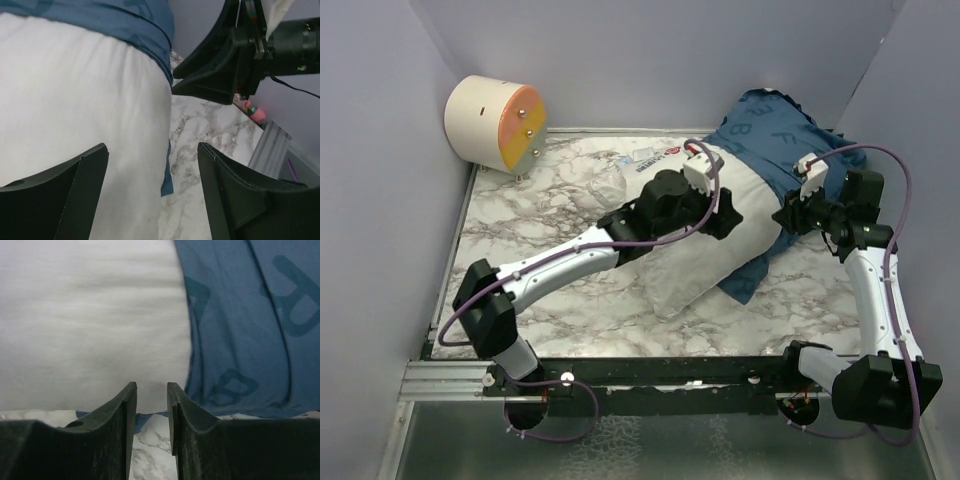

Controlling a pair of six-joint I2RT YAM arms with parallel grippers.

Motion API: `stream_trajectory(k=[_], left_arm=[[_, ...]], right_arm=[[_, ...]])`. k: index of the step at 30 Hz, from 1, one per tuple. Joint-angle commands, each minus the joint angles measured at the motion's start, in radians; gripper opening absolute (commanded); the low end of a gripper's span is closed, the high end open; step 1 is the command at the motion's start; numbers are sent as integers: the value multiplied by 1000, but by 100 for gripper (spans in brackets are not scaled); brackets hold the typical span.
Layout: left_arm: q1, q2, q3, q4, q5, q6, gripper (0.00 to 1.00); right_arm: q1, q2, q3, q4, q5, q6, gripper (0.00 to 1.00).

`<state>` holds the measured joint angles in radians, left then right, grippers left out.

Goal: Put the pillow into the pillowcase
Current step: Stuff the pillow into the pillowcase.

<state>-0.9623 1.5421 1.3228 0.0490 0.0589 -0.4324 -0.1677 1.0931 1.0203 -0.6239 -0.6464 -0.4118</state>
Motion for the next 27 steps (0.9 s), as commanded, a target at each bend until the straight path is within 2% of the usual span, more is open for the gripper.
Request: stream_trajectory(k=[1, 7, 16, 17, 19, 20, 22, 25, 27], left_arm=[[0, 139, 179, -67, -88, 124, 74], [8, 291, 253, -107, -132, 152, 75], [79, 358, 189, -96, -113, 124, 71], [88, 367, 184, -93, -104, 120, 69], [101, 388, 178, -87, -94, 117, 66], [108, 398, 174, -77, -84, 116, 64], [118, 414, 150, -27, -58, 121, 56], [130, 441, 110, 67, -28, 102, 35], [134, 467, 110, 103, -17, 81, 27]], right_arm=[[-6, 7, 1, 96, 169, -43, 31], [-6, 56, 14, 134, 188, -62, 31], [-5, 159, 1, 190, 159, -63, 29], [-6, 172, 3, 197, 163, -66, 25], [-6, 194, 16, 186, 143, -72, 7], [-6, 200, 28, 163, 106, -80, 2], [-5, 196, 50, 91, -4, -90, 1], [1, 193, 98, -47, -280, -102, 1], [32, 219, 152, -182, -453, -143, 1]])
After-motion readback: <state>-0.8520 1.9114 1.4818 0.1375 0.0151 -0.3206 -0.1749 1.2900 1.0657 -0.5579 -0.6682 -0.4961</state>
